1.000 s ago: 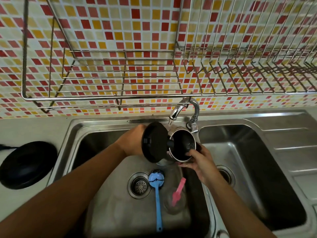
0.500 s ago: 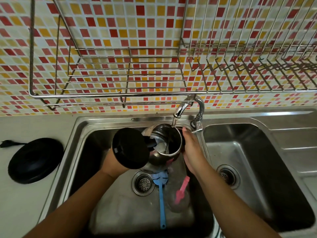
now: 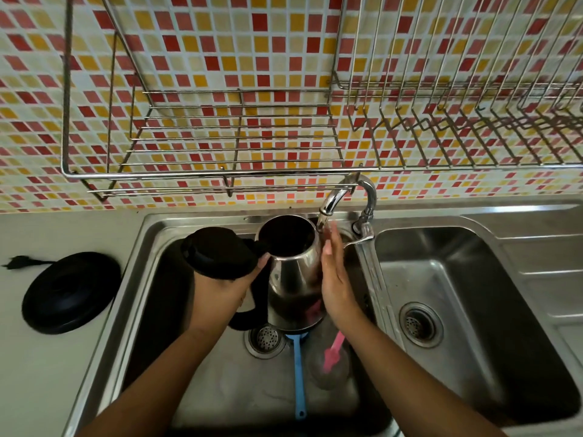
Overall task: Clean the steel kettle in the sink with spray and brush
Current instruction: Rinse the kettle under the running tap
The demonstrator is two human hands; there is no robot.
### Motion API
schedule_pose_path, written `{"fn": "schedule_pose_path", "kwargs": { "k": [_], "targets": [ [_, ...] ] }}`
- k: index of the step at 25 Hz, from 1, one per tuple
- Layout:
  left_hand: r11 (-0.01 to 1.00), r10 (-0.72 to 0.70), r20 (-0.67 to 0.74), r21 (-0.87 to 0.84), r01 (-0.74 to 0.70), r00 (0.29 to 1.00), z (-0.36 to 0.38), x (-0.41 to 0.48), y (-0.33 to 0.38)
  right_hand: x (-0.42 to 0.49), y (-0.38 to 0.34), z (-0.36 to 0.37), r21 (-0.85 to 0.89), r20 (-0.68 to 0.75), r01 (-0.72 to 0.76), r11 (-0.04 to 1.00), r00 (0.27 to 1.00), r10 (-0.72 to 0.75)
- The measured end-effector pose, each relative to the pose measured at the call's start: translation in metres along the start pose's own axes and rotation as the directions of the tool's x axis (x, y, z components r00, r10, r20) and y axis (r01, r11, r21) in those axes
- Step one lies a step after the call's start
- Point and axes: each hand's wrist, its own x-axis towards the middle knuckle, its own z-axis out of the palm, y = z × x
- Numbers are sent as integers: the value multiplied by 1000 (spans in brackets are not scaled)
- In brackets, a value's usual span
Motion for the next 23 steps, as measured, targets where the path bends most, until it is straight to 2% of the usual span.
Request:
{"fn": "schedule_pose_path", "kwargs": {
  "k": [3,4,7,9,10,13,14,16,18,20,21,22,23],
  "targets": [
    [998,-11,1,-67,11,1000,3,-7,4,8,-2,-2,124,-68,-272,954,957,281],
    [994,-6,-15,-106,5,1000,4,-7,6,14,-7,1,117,-94,-289,950,949,300],
    [976,-17,-98,-218,-5,995,5,0,11,11,-33,30,-31,-145,-42,999,989,37],
    [967,-45,-129,-253,11,991,6,2,14,2,-22,44,-166,-224,119,979,962,-156],
    [964,-51,-131,-264,15,990,7,2,15,0,-8,44,-219,-250,124,968,952,-178],
    [959,-33,-120,-283,-3,992,7,0,14,11,6,33,-21,-348,-124,992,931,109],
    [959,-12,-116,-281,-21,993,7,0,15,16,2,31,-4,-355,-132,991,927,122],
    [961,9,-113,-273,-39,994,10,4,12,16,-18,39,-84,-313,18,996,949,-44],
    [971,28,-109,-232,-53,994,14,5,11,2,-31,48,-157,-205,169,973,958,-199],
    [985,55,-72,-159,-66,996,18,3,9,-22,-15,40,-168,-181,224,960,950,-254],
    [991,71,-35,-114,-74,997,20,1,11,-28,0,32,-160,-198,204,966,952,-234],
    [996,74,11,-58,-73,997,23,-3,11,-27,13,23,-102,-222,110,989,966,-131],
    [998,69,50,1,-69,996,28,-6,11,-21,18,13,16,-222,-36,999,974,39]
  ]
}}
